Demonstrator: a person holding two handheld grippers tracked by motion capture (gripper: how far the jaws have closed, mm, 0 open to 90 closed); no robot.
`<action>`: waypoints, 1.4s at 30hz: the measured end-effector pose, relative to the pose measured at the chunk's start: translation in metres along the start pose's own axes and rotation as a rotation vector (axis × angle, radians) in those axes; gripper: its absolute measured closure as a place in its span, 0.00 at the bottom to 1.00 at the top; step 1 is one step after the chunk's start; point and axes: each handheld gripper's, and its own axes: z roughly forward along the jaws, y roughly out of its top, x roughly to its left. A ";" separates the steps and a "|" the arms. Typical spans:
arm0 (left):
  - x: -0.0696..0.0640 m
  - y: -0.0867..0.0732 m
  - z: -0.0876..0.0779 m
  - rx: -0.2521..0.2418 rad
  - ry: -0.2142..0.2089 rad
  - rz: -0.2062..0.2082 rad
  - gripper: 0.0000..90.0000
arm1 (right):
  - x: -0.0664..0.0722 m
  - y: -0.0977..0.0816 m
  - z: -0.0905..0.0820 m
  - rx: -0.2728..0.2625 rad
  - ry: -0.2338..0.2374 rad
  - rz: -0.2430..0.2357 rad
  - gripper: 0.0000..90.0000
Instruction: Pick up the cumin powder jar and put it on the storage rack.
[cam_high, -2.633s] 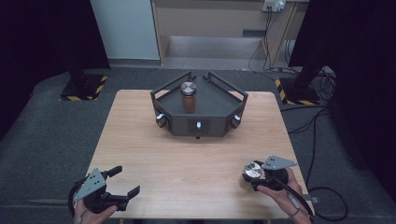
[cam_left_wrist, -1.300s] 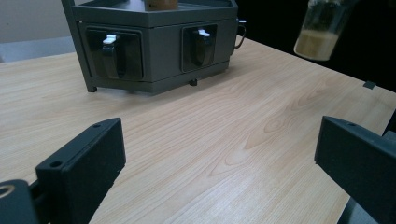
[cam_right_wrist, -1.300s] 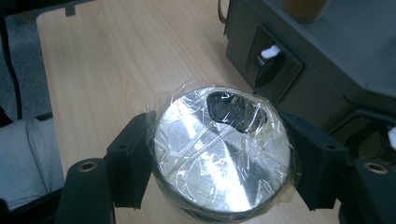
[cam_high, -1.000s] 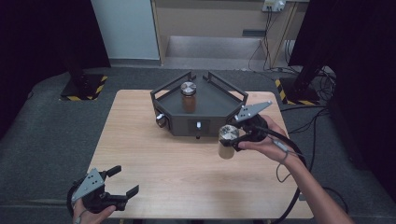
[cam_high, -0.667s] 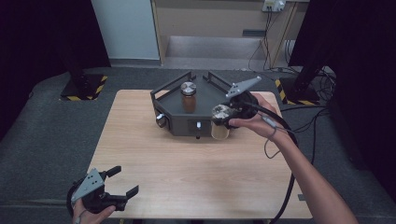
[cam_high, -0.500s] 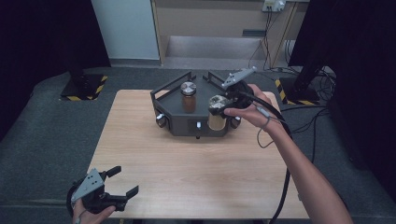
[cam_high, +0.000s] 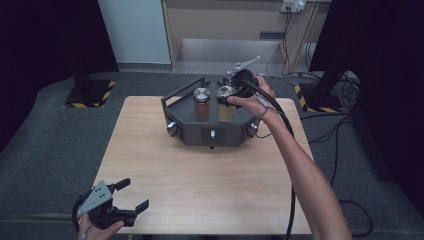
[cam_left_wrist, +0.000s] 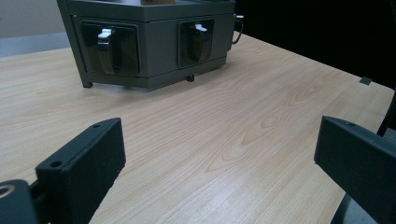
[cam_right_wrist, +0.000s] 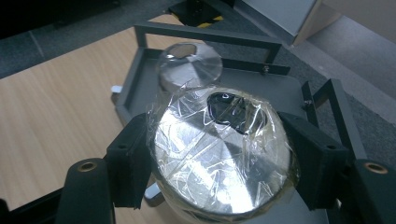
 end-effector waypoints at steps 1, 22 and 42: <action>0.000 0.000 0.000 -0.001 0.001 -0.002 0.01 | -0.002 0.000 0.004 0.003 -0.003 0.012 0.36; 0.001 0.000 -0.001 0.006 0.001 -0.001 0.01 | -0.003 0.000 0.048 0.052 -0.086 0.051 0.36; 0.000 0.000 -0.001 0.006 -0.003 0.006 0.01 | -0.006 -0.011 0.053 0.024 -0.081 0.093 0.10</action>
